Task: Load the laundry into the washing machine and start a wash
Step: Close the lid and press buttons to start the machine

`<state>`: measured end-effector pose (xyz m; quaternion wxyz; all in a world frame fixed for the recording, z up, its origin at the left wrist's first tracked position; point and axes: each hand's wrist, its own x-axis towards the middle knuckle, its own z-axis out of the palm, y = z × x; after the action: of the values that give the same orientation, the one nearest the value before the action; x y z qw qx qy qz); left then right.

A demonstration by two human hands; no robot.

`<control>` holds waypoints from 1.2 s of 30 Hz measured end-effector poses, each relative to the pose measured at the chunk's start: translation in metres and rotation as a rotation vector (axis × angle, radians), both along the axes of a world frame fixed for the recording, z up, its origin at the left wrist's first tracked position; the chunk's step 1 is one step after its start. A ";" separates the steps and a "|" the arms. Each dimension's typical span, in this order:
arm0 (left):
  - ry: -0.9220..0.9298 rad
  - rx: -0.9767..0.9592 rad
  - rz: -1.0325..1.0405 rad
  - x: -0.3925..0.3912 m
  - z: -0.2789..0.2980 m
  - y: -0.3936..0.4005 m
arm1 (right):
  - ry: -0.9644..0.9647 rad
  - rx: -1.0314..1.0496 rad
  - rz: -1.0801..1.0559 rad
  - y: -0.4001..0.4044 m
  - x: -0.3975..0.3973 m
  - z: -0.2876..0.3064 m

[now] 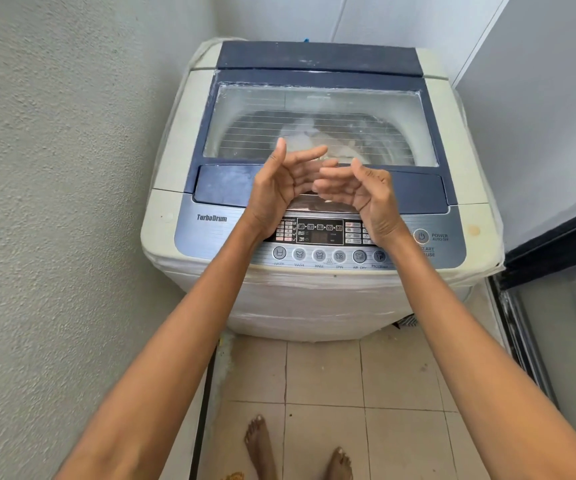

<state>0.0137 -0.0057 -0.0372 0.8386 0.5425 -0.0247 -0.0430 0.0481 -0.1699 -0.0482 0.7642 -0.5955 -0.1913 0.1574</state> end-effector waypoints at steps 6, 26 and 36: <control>0.021 0.071 0.046 0.000 -0.004 -0.007 | 0.062 0.030 -0.027 0.001 0.000 0.001; 0.080 0.163 0.120 -0.006 0.006 -0.011 | 0.092 -0.114 -0.052 0.006 -0.006 0.010; 0.055 0.145 0.123 -0.011 0.005 -0.011 | 0.089 -0.142 -0.034 0.004 -0.008 0.012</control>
<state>0.0025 -0.0169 -0.0320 0.7986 0.6008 0.0348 -0.0077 0.0404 -0.1654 -0.0359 0.7303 -0.6438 -0.1355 0.1837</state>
